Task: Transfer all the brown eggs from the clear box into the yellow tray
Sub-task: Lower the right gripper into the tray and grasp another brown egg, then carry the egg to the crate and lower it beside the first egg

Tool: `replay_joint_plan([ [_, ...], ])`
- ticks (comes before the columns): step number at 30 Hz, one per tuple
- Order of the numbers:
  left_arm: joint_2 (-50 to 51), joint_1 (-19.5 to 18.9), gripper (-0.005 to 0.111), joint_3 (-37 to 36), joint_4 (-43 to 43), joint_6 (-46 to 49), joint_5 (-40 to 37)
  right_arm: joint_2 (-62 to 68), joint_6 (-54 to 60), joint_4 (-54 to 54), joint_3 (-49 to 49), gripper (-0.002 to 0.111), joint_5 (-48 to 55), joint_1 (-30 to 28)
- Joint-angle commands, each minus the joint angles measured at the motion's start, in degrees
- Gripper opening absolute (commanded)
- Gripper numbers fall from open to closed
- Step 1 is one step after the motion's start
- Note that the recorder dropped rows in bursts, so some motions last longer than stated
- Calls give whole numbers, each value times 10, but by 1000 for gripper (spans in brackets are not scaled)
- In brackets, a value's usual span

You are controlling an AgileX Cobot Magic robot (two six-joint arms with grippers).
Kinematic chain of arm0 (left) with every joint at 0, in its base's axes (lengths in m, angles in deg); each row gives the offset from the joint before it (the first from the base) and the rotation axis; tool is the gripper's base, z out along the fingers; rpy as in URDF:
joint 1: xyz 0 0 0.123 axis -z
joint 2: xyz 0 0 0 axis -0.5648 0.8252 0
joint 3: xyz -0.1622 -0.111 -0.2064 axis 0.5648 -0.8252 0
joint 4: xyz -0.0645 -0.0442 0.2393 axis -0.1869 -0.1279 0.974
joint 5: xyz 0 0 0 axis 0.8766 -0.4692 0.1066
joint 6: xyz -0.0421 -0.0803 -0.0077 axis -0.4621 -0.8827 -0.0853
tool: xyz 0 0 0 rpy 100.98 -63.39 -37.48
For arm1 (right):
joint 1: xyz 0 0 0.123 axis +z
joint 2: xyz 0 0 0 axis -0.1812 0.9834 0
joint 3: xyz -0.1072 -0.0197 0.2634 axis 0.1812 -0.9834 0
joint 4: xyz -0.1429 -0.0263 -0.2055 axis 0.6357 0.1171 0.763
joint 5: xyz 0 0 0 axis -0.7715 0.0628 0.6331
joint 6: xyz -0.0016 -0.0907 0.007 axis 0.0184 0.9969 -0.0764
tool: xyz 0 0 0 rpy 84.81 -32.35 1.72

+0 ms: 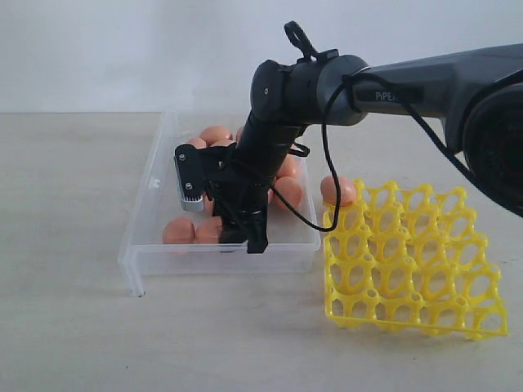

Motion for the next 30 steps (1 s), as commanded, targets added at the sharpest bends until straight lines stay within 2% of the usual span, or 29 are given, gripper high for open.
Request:
replay_joint_plan([
  [1,-1,-2,4,-1,-1,1,0,0,-11,-12,0,14,-8,1],
  [3,-1,-2,4,-1,-1,1,0,0,-58,-24,0,0,-8,1],
  [11,-1,-2,4,-1,-1,1,0,-37,-256,-23,0,0,-12,1],
  [15,-1,-2,4,-1,-1,1,0,-78,-296,-24,0,0,-21,-1],
  [18,-1,-2,4,-1,-1,1,0,-114,-349,-55,-3,0,-22,-16],
  [20,-1,-2,4,-1,-1,1,0,-146,-358,-112,-44,0,-42,-38],
  [23,-1,-2,4,-1,-1,1,0,-220,-347,-187,-172,0,-162,-80],
  [28,-1,-2,4,-1,-1,1,0,-392,-354,-276,-453,0,-481,-150],
  [30,-1,-2,4,-1,-1,1,0,-450,-374,-329,-534,0,-597,-171],
])
